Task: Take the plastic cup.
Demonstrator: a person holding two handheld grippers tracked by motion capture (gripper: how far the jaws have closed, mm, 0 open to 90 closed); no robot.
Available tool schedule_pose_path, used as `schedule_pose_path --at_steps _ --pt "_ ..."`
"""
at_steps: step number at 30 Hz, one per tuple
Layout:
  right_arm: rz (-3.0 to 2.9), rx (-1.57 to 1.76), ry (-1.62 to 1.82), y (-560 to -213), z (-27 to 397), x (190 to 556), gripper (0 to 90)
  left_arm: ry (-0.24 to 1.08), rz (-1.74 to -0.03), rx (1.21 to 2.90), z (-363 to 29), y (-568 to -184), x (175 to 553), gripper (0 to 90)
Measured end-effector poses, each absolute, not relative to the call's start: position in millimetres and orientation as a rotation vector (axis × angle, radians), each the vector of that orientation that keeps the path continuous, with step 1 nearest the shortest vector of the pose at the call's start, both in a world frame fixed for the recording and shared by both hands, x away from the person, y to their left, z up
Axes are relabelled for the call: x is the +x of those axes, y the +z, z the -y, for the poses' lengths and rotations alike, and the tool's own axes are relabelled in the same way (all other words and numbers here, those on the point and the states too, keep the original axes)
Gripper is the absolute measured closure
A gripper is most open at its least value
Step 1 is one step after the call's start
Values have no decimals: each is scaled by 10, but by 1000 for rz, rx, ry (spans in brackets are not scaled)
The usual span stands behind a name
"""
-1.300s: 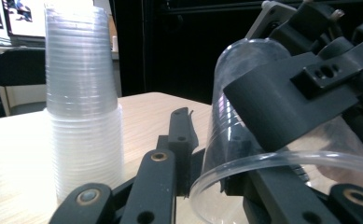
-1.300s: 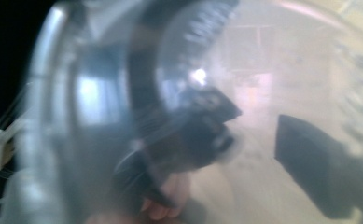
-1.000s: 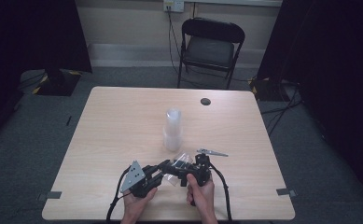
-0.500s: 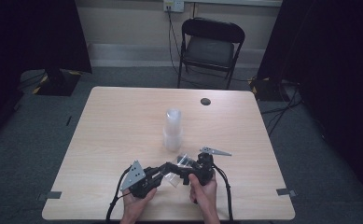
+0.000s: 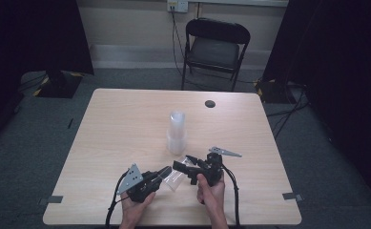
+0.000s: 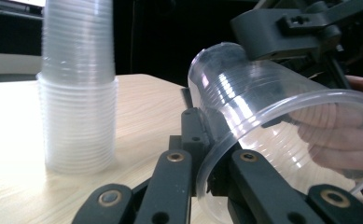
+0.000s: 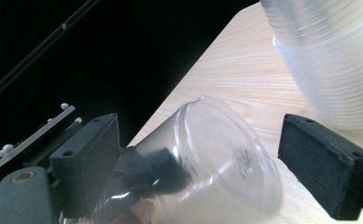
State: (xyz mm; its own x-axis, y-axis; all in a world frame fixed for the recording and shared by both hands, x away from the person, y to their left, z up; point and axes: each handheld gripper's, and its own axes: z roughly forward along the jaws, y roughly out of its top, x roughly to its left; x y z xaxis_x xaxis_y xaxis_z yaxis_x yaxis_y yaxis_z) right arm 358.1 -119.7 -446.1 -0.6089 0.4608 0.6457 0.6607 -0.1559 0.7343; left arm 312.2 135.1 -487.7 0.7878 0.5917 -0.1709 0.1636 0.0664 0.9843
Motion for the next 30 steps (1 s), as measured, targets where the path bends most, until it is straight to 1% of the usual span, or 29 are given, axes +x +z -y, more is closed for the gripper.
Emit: schedule_pose_path --at_steps 16,20,23,25,30 --pt "2036 -1271 -1900 -4374 1349 3522 134 310 -722 1536 -1461 -4755 3190 887" --pt "2132 -1264 -1895 -4363 1390 3465 132 293 -733 1577 -1484 -4740 3216 887" --pt "2238 -1264 -1873 -4383 1417 3399 132 315 -749 1602 -1510 -4734 3250 888" --pt "2257 -1258 -1873 -4389 1422 3389 134 304 -753 1599 -1523 -4728 3267 888" --pt "2361 -1230 -1892 -4398 1461 3310 137 276 -734 1673 -1522 -4701 3310 890"
